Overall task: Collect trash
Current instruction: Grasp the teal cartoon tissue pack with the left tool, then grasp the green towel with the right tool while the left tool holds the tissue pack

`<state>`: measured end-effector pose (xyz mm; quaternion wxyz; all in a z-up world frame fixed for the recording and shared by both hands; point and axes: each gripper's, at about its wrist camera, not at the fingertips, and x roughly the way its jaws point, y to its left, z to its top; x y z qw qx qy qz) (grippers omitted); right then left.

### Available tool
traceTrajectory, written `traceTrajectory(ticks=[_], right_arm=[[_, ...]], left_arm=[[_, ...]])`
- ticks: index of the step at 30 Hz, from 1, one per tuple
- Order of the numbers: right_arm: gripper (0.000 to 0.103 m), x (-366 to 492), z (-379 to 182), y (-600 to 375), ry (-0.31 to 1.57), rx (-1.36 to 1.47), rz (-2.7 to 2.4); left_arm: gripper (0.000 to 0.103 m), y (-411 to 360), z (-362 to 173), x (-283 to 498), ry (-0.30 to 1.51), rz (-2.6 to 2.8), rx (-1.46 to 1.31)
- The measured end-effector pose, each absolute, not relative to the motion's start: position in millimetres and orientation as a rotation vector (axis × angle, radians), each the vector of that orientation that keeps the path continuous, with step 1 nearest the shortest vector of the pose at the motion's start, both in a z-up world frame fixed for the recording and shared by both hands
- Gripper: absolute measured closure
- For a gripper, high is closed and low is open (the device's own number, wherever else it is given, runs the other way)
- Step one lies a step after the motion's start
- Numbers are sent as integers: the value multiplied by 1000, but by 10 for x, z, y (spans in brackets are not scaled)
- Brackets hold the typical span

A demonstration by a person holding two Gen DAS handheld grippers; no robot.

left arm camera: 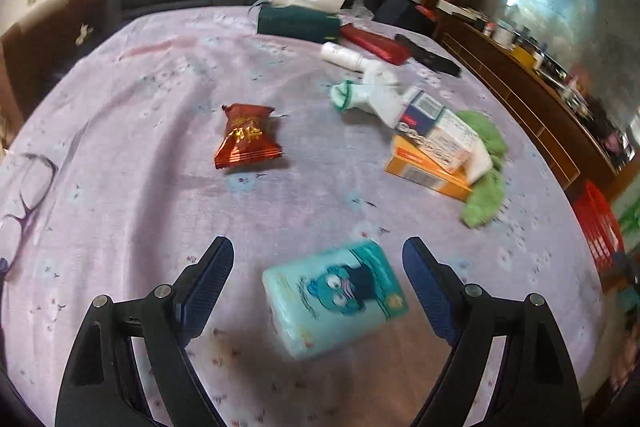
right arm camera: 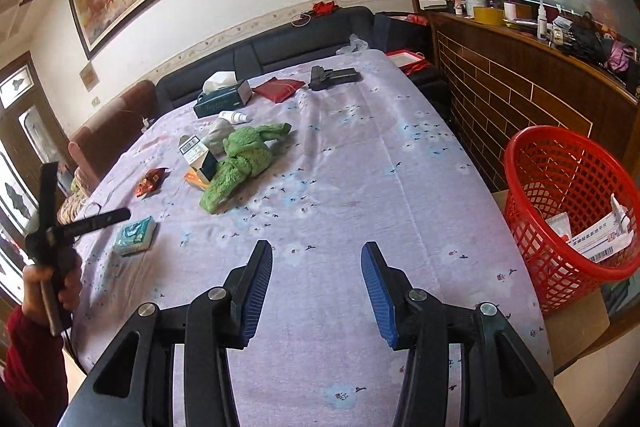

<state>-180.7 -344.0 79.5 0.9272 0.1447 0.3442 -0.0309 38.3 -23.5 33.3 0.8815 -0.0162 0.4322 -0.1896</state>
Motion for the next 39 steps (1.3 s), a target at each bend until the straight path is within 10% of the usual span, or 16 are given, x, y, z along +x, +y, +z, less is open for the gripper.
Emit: traceTrajectory(ticks=[20, 30, 39], right_arm=[[53, -1742, 790, -3368, 723, 293, -43], [53, -1570, 893, -3300, 725, 281, -18], [41, -645, 977, -3047, 776, 332, 35]], left_arm=[[18, -988, 133, -316, 936, -543, 206], [61, -956, 103, -264, 908, -404, 167], [62, -808, 215, -354, 831, -338, 43]])
